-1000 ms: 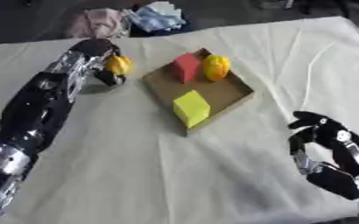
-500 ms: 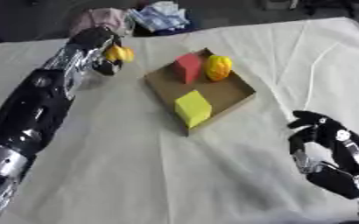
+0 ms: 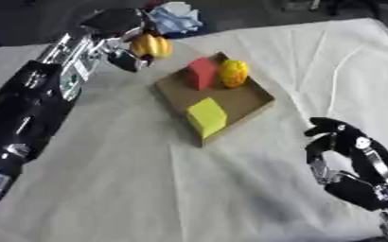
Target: Pick up objects on the table and place them in the box.
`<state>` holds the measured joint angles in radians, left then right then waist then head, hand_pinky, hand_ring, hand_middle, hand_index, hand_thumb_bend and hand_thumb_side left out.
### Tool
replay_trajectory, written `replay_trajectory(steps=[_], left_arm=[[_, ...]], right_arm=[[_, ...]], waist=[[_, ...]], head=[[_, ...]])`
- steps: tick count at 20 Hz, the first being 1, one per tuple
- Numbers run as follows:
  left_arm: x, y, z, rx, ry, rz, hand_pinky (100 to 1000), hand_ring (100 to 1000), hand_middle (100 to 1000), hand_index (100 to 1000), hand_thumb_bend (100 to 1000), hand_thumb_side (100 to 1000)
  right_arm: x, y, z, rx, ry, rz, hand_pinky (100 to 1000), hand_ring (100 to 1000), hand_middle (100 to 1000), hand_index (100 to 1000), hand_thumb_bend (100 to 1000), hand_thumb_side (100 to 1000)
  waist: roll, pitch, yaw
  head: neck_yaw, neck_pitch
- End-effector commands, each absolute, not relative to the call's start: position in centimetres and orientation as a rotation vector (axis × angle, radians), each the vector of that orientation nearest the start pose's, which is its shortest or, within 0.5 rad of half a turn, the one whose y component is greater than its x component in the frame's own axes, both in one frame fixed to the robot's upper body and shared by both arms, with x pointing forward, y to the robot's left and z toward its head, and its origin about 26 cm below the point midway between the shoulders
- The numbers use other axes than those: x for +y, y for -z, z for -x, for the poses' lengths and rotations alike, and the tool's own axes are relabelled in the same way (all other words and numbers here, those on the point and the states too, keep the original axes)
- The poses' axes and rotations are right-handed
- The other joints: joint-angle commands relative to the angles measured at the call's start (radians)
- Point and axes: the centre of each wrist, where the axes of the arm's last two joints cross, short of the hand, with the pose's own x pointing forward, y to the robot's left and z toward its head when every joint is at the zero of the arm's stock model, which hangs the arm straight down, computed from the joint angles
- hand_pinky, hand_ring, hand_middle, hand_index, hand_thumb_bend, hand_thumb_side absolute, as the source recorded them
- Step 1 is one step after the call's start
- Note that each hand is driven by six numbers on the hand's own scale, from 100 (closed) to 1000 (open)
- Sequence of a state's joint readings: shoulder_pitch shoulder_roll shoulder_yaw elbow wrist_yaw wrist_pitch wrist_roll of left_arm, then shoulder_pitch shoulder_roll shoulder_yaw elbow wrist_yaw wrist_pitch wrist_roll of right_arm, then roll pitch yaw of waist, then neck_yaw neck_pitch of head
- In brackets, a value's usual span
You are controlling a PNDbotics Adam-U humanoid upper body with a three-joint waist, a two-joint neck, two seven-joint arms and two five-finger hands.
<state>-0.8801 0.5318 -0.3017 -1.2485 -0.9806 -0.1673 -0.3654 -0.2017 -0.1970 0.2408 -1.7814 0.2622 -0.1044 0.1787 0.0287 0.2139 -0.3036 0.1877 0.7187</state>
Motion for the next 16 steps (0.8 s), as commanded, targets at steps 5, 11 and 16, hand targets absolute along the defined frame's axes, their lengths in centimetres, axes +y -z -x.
replay_trajectory(steps=[5,11,16], left_arm=[[21.8,-22.3,-44.4,-1.483,1.832,-1.057,697,589,590,748,252,168],[20.8,-21.0,-44.9,-1.467,1.850,-1.042,729,646,685,823,430,287],[21.1,-20.7,-45.0,-1.460,1.839,-1.064,754,686,738,859,530,374]], right_arm=[[-19.7,-10.2,-30.5,-2.007,-0.799,0.024,620,609,676,856,100,309],[-19.6,-10.2,-30.5,-2.007,-0.801,0.020,620,609,676,856,100,311],[-19.6,-10.2,-30.5,-2.005,-0.801,0.019,620,609,676,856,100,311]], waist=[[-0.018,-0.019,-0.006],[-0.019,-0.019,-0.009],[-0.019,-0.021,-0.009]], head=[[0.000,-0.011],[0.000,-0.014],[0.000,-0.016]])
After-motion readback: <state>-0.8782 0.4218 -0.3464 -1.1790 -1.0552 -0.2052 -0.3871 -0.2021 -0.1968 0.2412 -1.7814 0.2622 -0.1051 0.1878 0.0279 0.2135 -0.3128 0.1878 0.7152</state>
